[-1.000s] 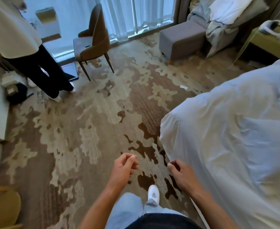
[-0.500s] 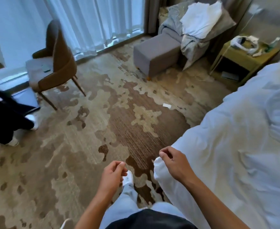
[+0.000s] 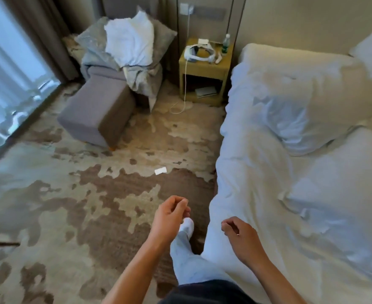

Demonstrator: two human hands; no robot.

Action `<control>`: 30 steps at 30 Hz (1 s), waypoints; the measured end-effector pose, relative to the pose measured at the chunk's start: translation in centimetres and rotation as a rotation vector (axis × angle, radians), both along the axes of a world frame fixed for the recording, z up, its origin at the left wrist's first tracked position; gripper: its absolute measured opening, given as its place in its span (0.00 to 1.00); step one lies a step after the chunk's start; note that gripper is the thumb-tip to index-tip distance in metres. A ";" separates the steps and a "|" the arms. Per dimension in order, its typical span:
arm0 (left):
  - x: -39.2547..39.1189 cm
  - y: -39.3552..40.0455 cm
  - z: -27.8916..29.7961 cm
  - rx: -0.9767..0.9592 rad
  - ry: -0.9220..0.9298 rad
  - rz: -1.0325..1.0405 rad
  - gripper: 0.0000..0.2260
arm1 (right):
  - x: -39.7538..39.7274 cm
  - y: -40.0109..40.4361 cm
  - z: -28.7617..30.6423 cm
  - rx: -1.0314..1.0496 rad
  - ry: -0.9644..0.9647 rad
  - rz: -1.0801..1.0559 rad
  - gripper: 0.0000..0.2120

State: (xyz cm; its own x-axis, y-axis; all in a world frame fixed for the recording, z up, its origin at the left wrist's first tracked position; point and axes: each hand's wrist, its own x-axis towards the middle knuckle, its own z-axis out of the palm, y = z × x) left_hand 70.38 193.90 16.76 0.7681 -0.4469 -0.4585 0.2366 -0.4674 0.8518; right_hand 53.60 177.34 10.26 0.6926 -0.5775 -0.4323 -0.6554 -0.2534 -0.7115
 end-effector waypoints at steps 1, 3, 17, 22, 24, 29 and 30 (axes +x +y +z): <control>2.6 -1.3 0.2 0.008 -0.011 -0.026 0.08 | 2.2 -0.9 -0.4 0.008 0.000 -0.019 0.07; 7.6 -3.7 0.6 0.036 -0.022 -0.067 0.08 | 6.8 -2.7 -0.6 0.032 -0.011 -0.043 0.07; 34.9 -20.0 -2.9 0.188 0.081 -0.205 0.09 | 36.5 -21.3 2.3 0.012 -0.103 -0.165 0.06; 43.8 -31.6 -4.1 0.175 0.106 -0.376 0.09 | 42.3 -28.9 2.6 -0.014 -0.042 -0.328 0.06; 45.9 -36.2 -3.7 0.174 0.118 -0.467 0.09 | 42.6 -30.7 3.1 -0.007 -0.013 -0.435 0.06; 48.0 -48.7 -2.1 0.118 0.091 -0.751 0.10 | 42.2 -35.4 3.7 0.027 0.031 -0.730 0.06; 47.9 -51.1 -1.9 0.095 0.097 -0.790 0.09 | 42.0 -36.2 3.6 0.026 0.040 -0.777 0.06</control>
